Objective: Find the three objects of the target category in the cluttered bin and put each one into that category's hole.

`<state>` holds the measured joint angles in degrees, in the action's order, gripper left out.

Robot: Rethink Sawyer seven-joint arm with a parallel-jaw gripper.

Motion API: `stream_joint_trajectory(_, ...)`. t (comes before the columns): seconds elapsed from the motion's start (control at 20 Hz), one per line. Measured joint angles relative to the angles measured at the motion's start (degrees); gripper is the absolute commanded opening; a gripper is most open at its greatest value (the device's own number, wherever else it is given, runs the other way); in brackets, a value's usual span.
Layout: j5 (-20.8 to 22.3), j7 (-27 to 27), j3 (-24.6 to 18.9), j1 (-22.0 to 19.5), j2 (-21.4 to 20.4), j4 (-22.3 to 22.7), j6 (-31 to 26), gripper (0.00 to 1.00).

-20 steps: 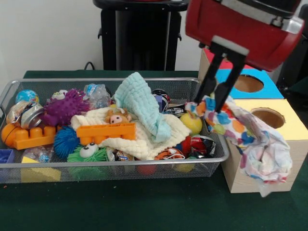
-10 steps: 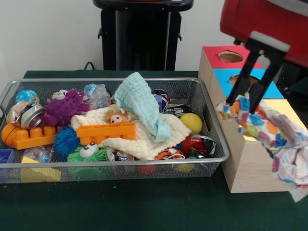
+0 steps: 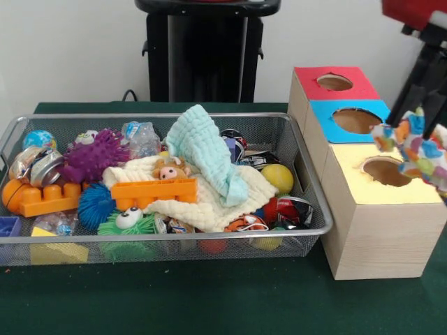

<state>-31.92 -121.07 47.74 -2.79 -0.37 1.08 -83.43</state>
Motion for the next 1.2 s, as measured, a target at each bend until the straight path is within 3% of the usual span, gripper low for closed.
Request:
stream_joint_trajectory(0.4,0.15,-4.62,-0.01,5.14,-0.57,3.02,0.15,0.0)
stream_joint_trajectory(0.75,1.61,-7.26,-0.5,10.22,-2.1,9.59,3.49,0.0)
stream_joint_trajectory(1.2,4.18,-7.26,-2.79,11.89,-5.42,18.61,10.92,0.0)
